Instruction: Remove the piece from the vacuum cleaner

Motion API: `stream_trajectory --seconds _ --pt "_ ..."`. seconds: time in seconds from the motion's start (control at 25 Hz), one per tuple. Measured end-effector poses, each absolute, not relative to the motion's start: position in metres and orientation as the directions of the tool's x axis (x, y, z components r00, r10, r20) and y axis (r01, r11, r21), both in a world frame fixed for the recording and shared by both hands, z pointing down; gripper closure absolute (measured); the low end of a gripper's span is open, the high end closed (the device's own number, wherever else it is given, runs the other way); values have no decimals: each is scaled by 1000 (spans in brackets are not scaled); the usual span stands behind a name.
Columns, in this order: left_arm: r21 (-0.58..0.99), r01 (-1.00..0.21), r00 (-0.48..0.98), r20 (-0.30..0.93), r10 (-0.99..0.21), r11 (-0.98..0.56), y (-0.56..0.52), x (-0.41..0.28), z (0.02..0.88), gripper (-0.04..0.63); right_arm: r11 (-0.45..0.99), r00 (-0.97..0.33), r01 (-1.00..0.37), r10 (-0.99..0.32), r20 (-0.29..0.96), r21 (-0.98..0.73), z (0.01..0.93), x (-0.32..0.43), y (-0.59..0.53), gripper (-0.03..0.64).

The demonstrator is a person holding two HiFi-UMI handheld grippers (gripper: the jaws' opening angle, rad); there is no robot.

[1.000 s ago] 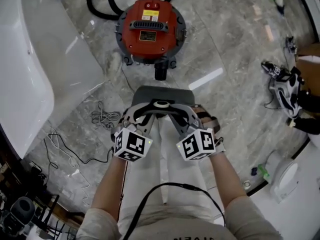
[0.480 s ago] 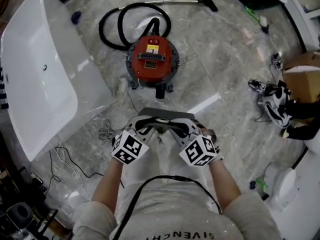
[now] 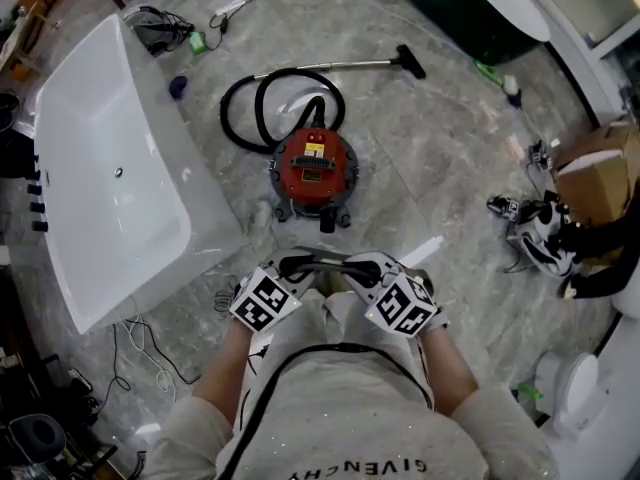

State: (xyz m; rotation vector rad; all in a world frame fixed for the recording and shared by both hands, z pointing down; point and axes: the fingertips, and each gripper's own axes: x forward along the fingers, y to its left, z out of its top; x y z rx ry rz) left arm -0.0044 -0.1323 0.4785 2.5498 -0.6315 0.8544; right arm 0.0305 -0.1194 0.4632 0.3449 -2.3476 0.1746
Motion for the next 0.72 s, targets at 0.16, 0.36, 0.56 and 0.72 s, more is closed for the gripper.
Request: stream_trajectory --seconds 0.16,0.36,0.56,0.72 --pt "213 -525 726 617 -303 -824 -132 -4 455 511 957 -693 -288 -192 695 -23 440 31 -120 572" --pt "226 -529 735 604 -309 -818 -127 -5 430 511 963 -709 -267 -175 683 -31 415 30 -115 574" --pt "246 -541 729 615 -302 -805 -124 -13 416 511 964 -723 -251 -130 678 -82 400 21 -111 574" --pt "255 -555 723 618 -308 -792 -123 -18 402 511 971 -725 -226 -113 679 -79 386 16 -112 574"
